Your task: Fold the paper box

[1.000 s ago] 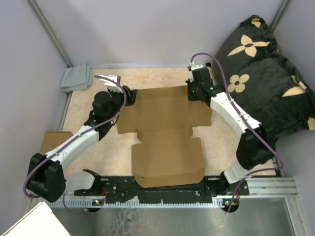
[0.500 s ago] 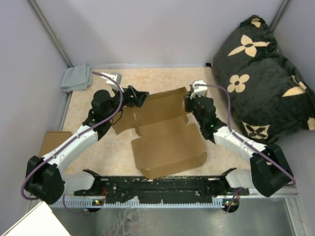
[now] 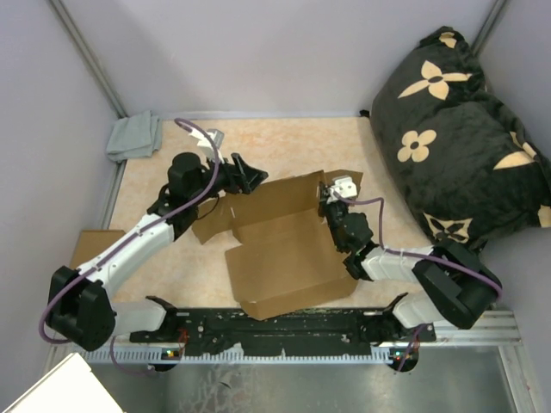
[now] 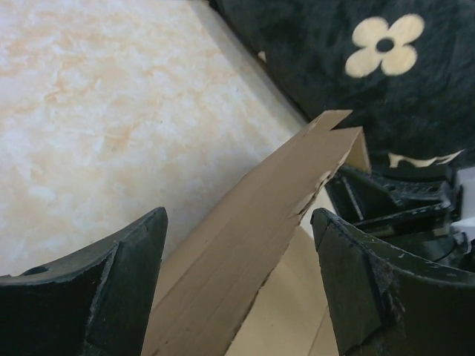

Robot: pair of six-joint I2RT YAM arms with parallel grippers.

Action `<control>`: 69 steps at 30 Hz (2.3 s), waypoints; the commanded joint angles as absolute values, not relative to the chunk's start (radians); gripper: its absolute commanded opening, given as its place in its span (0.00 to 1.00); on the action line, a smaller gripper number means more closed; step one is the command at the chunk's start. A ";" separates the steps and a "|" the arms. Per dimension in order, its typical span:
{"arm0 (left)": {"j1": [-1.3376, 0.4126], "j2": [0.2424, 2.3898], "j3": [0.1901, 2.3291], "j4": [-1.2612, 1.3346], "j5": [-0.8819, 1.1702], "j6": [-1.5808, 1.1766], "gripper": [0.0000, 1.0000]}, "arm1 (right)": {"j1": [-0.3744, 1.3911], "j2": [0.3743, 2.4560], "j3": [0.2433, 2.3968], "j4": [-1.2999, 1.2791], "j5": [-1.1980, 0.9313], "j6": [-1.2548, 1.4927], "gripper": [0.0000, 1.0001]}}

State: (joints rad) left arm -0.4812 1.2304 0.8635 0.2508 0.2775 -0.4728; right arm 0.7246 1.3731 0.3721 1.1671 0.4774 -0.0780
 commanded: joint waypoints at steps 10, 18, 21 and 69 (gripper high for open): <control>-0.543 1.267 0.981 -0.032 0.222 -0.281 0.81 | 0.735 1.199 0.479 0.747 0.464 0.045 0.00; -0.592 1.266 0.987 -0.121 0.107 -0.239 0.80 | 0.735 1.162 0.550 0.487 0.407 0.087 0.06; -0.605 1.265 0.980 -0.129 0.073 -0.235 0.80 | 0.736 1.150 0.574 0.403 0.389 0.108 0.15; -0.612 1.368 1.018 -0.130 -0.011 -0.259 0.77 | 0.170 1.273 0.883 0.022 0.064 0.351 0.54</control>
State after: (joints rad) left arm -0.6056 1.3453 0.9867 -0.1085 0.0128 -0.2646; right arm 0.2165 1.2232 0.8082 -0.0299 0.1345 0.3347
